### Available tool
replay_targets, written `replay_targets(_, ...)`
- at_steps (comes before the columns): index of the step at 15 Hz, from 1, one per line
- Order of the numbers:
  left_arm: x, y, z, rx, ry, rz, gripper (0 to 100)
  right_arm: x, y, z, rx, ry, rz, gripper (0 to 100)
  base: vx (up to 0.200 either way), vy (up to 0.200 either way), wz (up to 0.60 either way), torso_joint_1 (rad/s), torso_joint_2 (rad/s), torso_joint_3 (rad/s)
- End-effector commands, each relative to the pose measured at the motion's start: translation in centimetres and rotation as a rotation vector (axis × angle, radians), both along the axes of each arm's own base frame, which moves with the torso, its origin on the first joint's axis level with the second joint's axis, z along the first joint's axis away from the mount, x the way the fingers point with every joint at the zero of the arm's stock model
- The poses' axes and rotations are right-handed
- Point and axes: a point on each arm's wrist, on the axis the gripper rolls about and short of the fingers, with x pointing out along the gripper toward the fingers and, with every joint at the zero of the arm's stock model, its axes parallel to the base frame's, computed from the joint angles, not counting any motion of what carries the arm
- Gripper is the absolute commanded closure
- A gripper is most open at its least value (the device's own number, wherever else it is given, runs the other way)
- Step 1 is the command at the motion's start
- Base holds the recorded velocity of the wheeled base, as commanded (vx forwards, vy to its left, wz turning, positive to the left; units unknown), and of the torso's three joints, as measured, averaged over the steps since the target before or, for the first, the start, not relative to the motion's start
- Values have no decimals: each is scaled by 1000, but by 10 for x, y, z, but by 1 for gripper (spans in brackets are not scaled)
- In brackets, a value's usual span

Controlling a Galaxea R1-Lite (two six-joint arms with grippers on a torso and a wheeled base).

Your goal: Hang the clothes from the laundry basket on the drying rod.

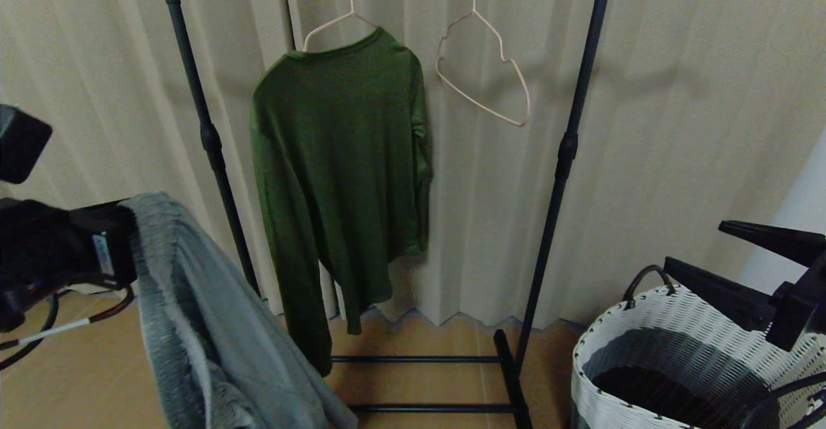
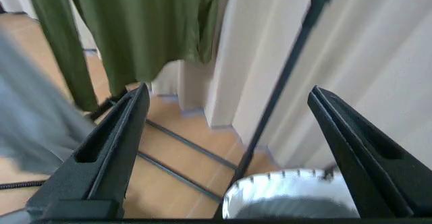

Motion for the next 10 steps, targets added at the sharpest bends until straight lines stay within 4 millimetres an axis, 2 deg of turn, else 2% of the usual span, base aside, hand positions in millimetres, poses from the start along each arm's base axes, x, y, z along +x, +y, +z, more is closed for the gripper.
replay_targets(1,-32,17,-14,-22,-15,46,100,-8,-3,-8,-3,15,-19,0,0,0,0,0,0,0)
replay_targets(3,-51,19,-32,-130,-35,-19,100,-16,-9,-19,-1,2,-62,0,0,0,0,0,0,0)
replay_targets(5,-53,20,-29,-129,-53,-51,100,-21,-16,-33,10,3,-113,0,0,0,0,0,0,0)
replay_targets(8,-54,21,-28,-131,-61,-42,100,-12,-18,-29,5,-45,-127,0,0,0,0,0,0,0)
replay_targets(10,-54,20,-30,-129,-55,-47,100,-16,-18,-31,-5,-55,-126,0,0,0,0,0,0,0)
